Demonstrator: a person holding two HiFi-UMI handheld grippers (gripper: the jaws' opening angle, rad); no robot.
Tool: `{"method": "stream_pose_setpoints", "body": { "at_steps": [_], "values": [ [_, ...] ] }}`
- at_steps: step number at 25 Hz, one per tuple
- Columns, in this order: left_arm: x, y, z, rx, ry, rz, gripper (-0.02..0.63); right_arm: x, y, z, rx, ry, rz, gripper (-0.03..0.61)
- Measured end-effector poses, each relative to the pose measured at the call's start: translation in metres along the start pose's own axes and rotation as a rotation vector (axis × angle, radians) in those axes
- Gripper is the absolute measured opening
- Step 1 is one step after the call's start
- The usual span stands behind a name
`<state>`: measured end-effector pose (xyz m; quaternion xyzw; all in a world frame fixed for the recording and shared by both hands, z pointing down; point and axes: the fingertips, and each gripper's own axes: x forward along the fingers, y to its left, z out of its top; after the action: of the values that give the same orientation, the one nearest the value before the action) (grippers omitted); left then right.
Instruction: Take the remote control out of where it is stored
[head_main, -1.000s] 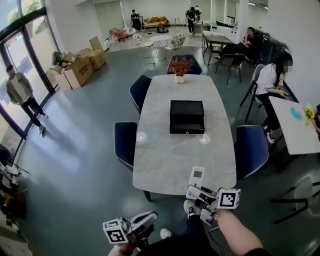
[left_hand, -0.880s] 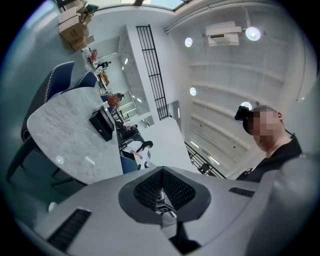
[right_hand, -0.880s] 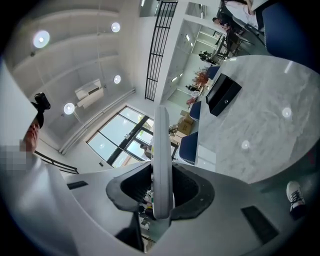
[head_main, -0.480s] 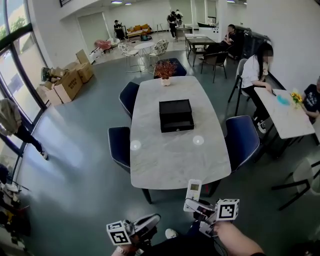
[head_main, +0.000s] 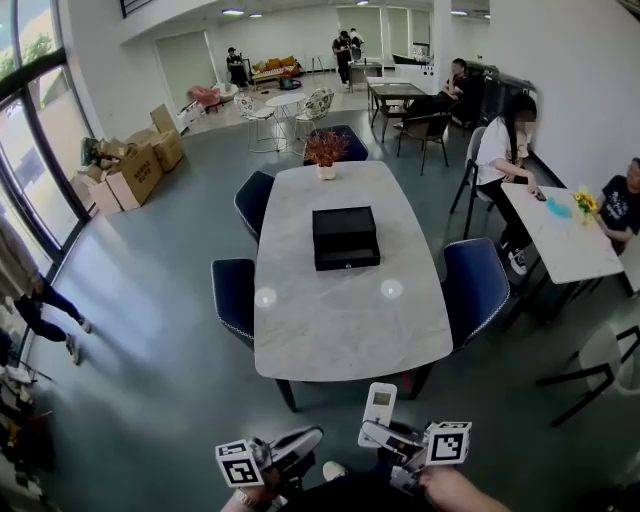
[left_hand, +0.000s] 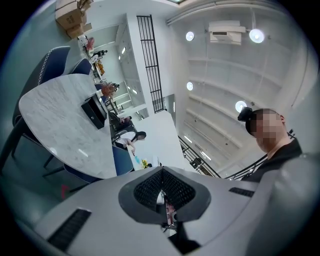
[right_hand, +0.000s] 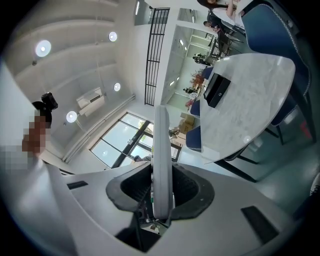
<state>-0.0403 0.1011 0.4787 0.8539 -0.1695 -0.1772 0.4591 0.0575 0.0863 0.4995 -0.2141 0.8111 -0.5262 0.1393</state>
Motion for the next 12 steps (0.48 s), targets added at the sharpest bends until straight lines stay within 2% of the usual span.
{"method": "stream_pose_setpoints", "body": {
  "at_steps": [5,9,12],
  "values": [
    [0.005,-0.001,-0.004,-0.002,0.011,-0.009,0.006,-0.004,0.008,-0.007,-0.028,0.012,0.008,0.117],
    [0.008,-0.003,-0.005,-0.001,0.016,-0.014,0.006,-0.002,0.016,-0.020,0.043,0.016,0.066,0.117],
    [0.008,-0.005,-0.006,-0.004,0.013,-0.018,0.006,-0.002,0.017,-0.020,0.012,0.029,0.062,0.117]
  ]
}}
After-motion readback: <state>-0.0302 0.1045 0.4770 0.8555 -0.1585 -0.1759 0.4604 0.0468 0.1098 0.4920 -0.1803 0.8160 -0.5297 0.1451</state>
